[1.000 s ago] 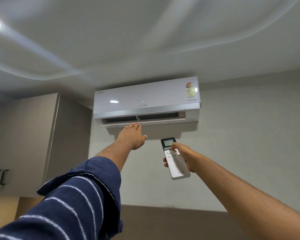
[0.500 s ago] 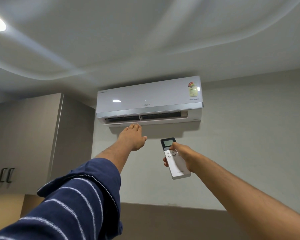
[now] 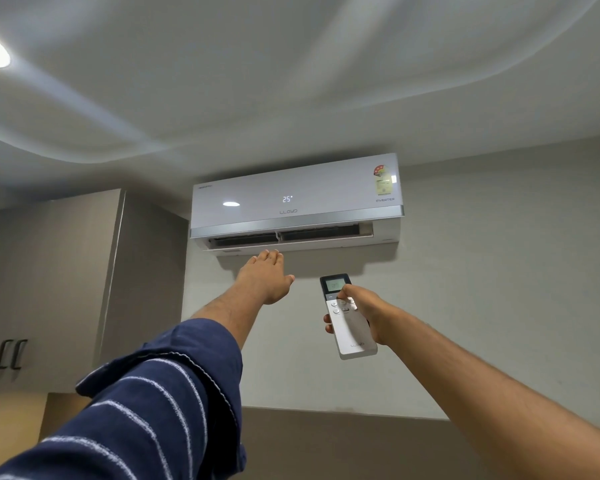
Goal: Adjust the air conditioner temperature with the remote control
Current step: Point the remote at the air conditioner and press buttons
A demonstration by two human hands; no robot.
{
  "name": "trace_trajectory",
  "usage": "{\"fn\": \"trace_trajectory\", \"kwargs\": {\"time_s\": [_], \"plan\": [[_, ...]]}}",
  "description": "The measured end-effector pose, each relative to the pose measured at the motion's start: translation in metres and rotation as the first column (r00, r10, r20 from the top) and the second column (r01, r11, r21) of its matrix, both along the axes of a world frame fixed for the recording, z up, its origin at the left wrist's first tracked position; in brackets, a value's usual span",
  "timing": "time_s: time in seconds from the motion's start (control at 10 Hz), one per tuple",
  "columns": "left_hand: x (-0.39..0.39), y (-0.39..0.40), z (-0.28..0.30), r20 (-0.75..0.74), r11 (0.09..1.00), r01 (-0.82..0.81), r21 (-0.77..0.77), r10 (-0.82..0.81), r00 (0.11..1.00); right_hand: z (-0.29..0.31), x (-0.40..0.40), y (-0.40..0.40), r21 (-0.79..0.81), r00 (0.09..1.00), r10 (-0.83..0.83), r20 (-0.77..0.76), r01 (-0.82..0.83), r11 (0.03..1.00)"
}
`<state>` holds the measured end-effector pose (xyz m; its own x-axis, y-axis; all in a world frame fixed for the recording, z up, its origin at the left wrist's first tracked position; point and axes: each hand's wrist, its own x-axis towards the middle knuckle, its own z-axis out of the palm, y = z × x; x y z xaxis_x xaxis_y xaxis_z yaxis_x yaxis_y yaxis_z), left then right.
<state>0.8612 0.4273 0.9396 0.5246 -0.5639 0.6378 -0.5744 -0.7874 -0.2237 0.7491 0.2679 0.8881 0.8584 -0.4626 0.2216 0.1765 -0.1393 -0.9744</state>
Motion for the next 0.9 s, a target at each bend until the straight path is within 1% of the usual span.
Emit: {"fn": "trace_trajectory", "kwargs": {"time_s": [0.2, 0.9], "plan": [[-0.0024, 0.0009, -0.0013, -0.005, 1.000, 0.005, 0.001, -0.005, 1.000, -0.0013, -0.0036, 0.0005, -0.016, 1.000, -0.003, 0.016, 0.003, 1.000], [-0.0004, -0.0018, -0.0030, -0.003, 1.000, -0.004, 0.002, 0.004, 1.000, -0.0072, -0.0082, 0.0039, 0.006, 0.994, 0.107, 0.008, -0.107, 0.994]]}}
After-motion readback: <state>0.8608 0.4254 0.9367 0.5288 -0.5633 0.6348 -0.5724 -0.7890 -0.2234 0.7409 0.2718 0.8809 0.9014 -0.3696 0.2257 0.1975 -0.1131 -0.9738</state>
